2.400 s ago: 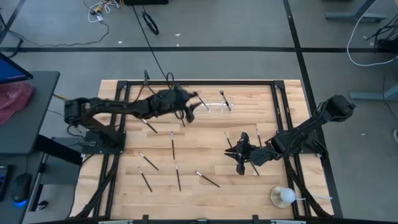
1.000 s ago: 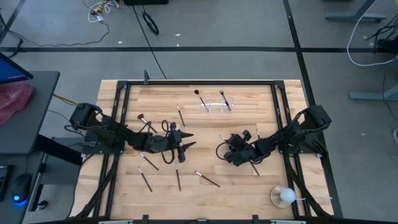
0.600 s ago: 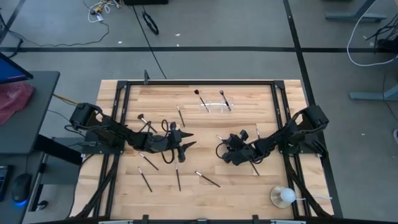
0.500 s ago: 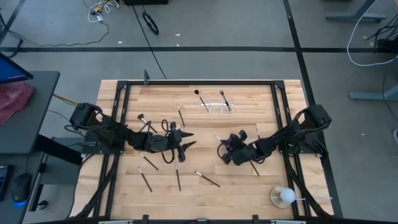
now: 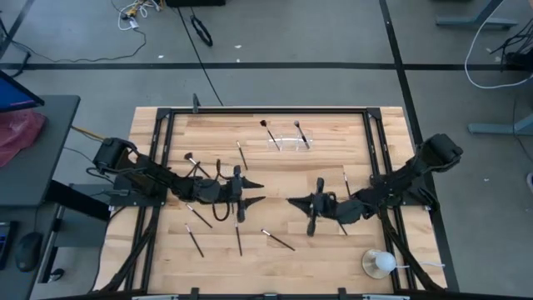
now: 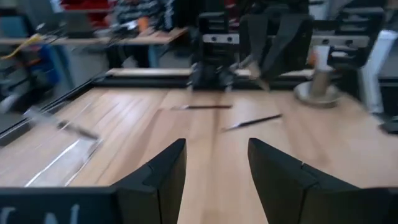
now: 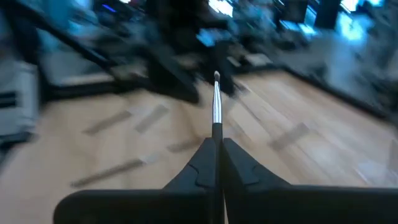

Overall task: Put items in baskets/containers
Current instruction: Put the black eyeshadow brush into the transparent organizer

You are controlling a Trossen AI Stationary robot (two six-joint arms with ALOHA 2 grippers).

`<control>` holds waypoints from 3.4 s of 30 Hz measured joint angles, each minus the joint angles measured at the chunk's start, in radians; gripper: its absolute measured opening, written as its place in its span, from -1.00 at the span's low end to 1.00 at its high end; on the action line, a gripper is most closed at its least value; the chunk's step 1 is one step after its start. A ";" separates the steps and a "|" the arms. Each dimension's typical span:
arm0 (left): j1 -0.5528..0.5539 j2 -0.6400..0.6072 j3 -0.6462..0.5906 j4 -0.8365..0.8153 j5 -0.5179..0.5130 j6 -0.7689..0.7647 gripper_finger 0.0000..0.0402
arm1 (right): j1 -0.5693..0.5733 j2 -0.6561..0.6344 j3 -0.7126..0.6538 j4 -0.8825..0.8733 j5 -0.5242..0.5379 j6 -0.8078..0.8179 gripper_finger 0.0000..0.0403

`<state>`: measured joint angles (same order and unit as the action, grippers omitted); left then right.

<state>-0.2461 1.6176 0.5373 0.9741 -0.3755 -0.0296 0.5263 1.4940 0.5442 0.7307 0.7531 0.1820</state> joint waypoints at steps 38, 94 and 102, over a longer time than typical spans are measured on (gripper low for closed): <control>0.000 0.261 0.290 0.355 0.509 0.224 -0.64 | 0.017 -0.001 0.001 0.241 -0.305 -0.204 -0.95; 0.592 0.381 0.513 -0.211 0.231 -0.275 -0.83 | 0.073 -0.198 0.002 -0.595 0.052 0.348 -0.58; 0.623 0.381 0.513 -0.218 0.299 -0.305 -0.55 | 0.073 -0.198 0.002 -0.595 0.052 0.348 -0.58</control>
<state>0.3769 1.9991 1.0508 0.7560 -0.0768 -0.3344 0.5991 1.2964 0.5457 0.1360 0.8047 0.5301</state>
